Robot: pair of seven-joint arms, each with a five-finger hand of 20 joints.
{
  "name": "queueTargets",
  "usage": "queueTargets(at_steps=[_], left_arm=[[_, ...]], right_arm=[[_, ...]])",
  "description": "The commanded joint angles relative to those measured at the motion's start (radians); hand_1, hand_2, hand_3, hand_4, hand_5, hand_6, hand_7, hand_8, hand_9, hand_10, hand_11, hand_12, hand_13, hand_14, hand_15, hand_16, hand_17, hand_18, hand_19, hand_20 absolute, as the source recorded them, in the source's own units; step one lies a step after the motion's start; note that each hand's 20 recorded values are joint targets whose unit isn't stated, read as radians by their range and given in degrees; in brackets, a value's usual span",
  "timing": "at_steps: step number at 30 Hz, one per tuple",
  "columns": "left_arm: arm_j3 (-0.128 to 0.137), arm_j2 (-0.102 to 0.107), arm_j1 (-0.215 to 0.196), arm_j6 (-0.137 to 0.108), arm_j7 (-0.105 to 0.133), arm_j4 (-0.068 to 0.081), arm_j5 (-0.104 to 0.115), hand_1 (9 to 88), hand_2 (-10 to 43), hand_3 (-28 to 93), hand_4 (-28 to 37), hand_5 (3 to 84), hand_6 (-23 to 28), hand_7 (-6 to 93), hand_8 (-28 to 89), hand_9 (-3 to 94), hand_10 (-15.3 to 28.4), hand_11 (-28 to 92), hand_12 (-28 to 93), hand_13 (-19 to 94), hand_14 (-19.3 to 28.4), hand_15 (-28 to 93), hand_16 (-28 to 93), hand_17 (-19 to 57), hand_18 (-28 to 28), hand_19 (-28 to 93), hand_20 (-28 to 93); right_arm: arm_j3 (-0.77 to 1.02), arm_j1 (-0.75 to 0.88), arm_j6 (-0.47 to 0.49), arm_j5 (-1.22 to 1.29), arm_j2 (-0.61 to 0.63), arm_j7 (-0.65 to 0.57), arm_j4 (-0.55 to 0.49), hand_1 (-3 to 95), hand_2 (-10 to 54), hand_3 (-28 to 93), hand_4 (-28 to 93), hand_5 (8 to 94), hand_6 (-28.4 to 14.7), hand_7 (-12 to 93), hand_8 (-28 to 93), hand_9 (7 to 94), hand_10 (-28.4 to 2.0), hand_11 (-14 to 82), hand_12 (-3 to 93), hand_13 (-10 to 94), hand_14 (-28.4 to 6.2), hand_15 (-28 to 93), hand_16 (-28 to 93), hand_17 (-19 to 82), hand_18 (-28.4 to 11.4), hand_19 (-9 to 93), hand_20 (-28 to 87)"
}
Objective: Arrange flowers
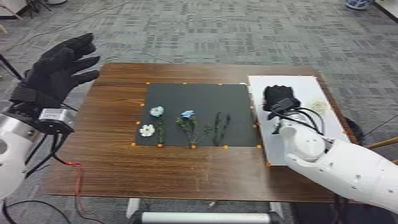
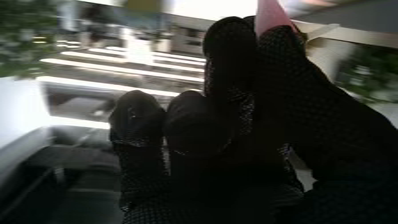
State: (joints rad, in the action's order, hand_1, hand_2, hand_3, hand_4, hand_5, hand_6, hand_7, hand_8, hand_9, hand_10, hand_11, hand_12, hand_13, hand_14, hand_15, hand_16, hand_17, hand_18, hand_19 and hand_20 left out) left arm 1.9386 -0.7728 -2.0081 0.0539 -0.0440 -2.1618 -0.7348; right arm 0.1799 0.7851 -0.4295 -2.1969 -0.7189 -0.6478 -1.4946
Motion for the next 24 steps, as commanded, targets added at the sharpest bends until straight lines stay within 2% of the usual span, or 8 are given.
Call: queueTargets(at_steps=[1, 2, 4, 8, 9, 12, 17, 24], left_arm=[[-0.042, 0.019, 0.066, 0.001, -0.007, 0.016, 0.006, 24.1, -4.3, 67, -28.3, 19.4, 0.2, 18.1, -8, 14.2, 8.3, 15, 21, 5, 11.7, 40, -4, -11.8, 20.3, 38, 9], [-0.052, 0.022, 0.083, 0.01, -0.011, 0.021, 0.005, 24.0, -4.4, 67, -28.3, 19.4, 0.1, 18.0, -8, 14.2, 8.2, 15, 21, 5, 11.7, 40, -4, -11.8, 20.3, 38, 9], [-0.064, 0.027, 0.103, 0.011, -0.009, 0.023, 0.005, 24.0, -4.3, 67, -28.3, 19.3, 0.0, 18.0, -8, 14.1, 8.1, 15, 21, 5, 11.7, 40, -4, -11.8, 20.2, 38, 9], [-0.105, 0.039, 0.161, 0.014, -0.005, 0.038, 0.006, 23.8, -4.5, 67, -28.3, 19.1, -0.1, 17.9, -8, 14.0, 8.0, 15, 21, 5, 11.4, 40, -4, -11.8, 20.2, 38, 9], [-0.093, 0.038, 0.149, 0.014, -0.002, 0.029, 0.004, 23.8, -4.5, 67, -28.3, 19.1, -0.2, 17.9, -8, 14.0, 8.0, 15, 21, 5, 11.3, 40, -4, -11.8, 20.2, 38, 9], [-0.109, 0.041, 0.171, 0.007, -0.001, 0.038, 0.005, 23.9, -4.6, 67, -28.3, 19.0, -0.2, 17.9, -8, 13.9, 7.8, 15, 22, 5, 11.1, 39, -4, -11.8, 20.1, 38, 8], [-0.119, 0.041, 0.185, 0.015, -0.003, 0.043, 0.006, 24.0, -4.6, 67, -28.3, 19.0, -0.3, 18.1, -8, 14.0, 7.7, 15, 22, 5, 11.1, 39, -4, -11.7, 20.0, 37, 9], [-0.119, 0.038, 0.186, 0.011, -0.003, 0.041, 0.005, 24.1, -4.4, 67, -28.3, 19.3, -0.1, 18.1, -9, 14.3, 7.9, 15, 22, 5, 11.2, 39, -4, -11.7, 20.1, 38, 9]], right_arm=[[-0.076, -0.131, -0.035, -0.018, -0.208, 0.078, -0.074, 50.0, -9.5, 84, -28, 72.7, 1.8, 47, 0, 83.7, -5.3, 28.3, 49.4, 70, -6.7, 83, 33, 42, -20.3, 93, 58], [-0.09, -0.14, -0.032, -0.017, -0.215, 0.074, -0.08, 49.9, -9.5, 85, -28, 72.9, 1.8, 47, 0, 83.7, -5.3, 28.2, 49.5, 70, -6.7, 83, 33, 42, -20.3, 93, 58], [-0.119, -0.16, -0.028, -0.013, -0.23, 0.069, -0.082, 49.9, -9.5, 84, -27, 73.3, 1.8, 46, 0, 84.0, -5.4, 27.8, 49.5, 70, -6.7, 83, 33, 42, -20.3, 93, 58], [-0.154, -0.168, -0.004, -0.011, -0.24, 0.063, -0.093, 49.8, -9.5, 84, -27, 73.5, 1.9, 46, 0, 84.5, -5.4, 27.0, 49.6, 70, -6.7, 83, 33, 42, -20.4, 93, 58], [-0.173, -0.174, -0.007, -0.015, -0.244, 0.057, -0.094, 49.9, -9.5, 84, -27, 73.8, 1.9, 45, 0, 84.5, -5.4, 26.9, 49.7, 70, -6.7, 83, 33, 42, -20.4, 93, 58], [-0.19, -0.172, 0.014, -0.02, -0.261, 0.064, -0.071, 49.9, -9.5, 84, -28, 74.3, 2.0, 45, -1, 84.8, -5.4, 26.3, 49.7, 70, -6.7, 83, 34, 42, -20.3, 93, 58], [-0.205, -0.165, 0.048, -0.058, -0.268, 0.056, -0.028, 49.9, -9.5, 84, -28, 74.6, 2.2, 44, -1, 85.0, -5.6, 25.5, 49.7, 70, -6.7, 83, 34, 41, -20.2, 93, 58], [-0.2, -0.163, 0.069, -0.055, -0.272, 0.045, 0.026, 50.1, -9.5, 84, -28, 74.5, 2.3, 45, -2, 85.1, -5.7, 25.1, 49.5, 69, -6.8, 83, 34, 41, -20.2, 93, 58]])
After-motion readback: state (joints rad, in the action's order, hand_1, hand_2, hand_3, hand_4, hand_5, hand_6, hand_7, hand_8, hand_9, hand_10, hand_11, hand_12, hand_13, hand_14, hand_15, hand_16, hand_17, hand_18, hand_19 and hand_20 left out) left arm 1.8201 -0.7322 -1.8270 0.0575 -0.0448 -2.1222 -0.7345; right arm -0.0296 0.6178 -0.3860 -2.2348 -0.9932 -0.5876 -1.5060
